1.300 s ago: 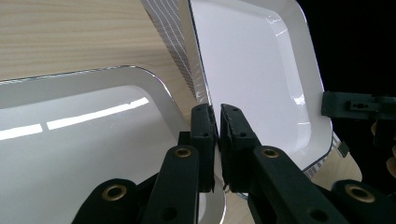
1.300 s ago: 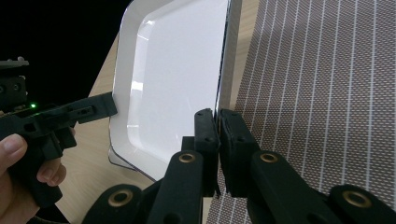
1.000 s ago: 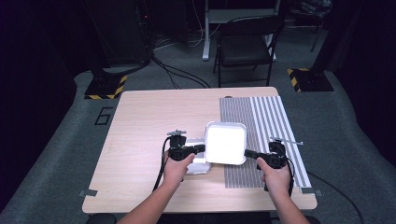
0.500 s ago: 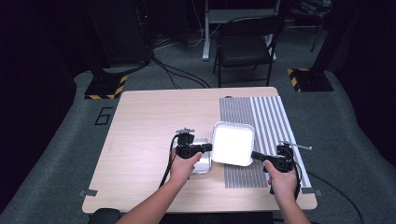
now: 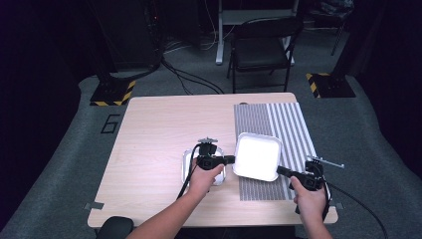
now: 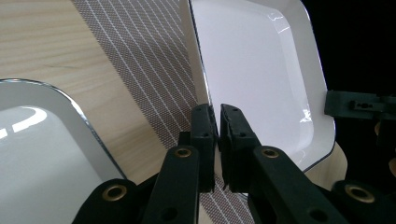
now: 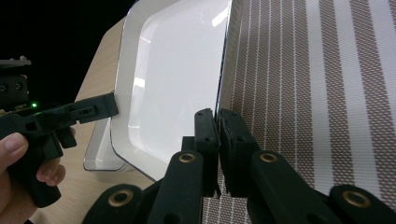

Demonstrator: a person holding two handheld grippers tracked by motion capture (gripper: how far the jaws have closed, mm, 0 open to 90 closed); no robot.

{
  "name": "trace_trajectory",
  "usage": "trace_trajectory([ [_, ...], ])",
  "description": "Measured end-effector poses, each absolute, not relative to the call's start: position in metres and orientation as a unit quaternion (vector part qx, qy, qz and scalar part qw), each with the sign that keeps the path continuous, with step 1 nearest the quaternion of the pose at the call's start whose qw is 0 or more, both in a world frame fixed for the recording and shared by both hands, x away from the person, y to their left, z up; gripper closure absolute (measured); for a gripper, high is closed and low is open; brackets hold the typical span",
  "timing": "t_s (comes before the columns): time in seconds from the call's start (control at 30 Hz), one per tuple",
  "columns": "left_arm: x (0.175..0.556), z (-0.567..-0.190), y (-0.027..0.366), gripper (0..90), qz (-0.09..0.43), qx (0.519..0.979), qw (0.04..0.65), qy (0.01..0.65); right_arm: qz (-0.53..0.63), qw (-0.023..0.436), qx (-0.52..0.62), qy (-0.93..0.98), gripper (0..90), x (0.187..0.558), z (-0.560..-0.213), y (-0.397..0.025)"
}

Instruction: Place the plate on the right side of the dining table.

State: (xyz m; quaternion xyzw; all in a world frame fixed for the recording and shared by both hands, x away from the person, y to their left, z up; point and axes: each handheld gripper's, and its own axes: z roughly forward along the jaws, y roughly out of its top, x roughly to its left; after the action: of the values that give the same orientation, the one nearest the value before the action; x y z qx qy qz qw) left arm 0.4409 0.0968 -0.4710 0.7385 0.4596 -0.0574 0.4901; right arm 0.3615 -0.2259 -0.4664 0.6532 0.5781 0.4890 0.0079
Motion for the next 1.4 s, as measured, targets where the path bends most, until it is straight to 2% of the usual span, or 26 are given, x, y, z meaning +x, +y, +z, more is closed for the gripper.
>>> trace_trajectory([
  [0.6, 0.446, -0.480, 0.064, 84.3, -0.068, 0.756, 0.476, 0.445, 0.486, 0.016, 0.672, 0.558, 86.5, 0.348, -0.477, -0.252],
  [1.4, 0.462, -0.487, 0.054, 84.5, -0.065, 0.749, 0.464, 0.468, 0.467, 0.030, 0.677, 0.568, 86.8, 0.370, -0.477, -0.258],
])
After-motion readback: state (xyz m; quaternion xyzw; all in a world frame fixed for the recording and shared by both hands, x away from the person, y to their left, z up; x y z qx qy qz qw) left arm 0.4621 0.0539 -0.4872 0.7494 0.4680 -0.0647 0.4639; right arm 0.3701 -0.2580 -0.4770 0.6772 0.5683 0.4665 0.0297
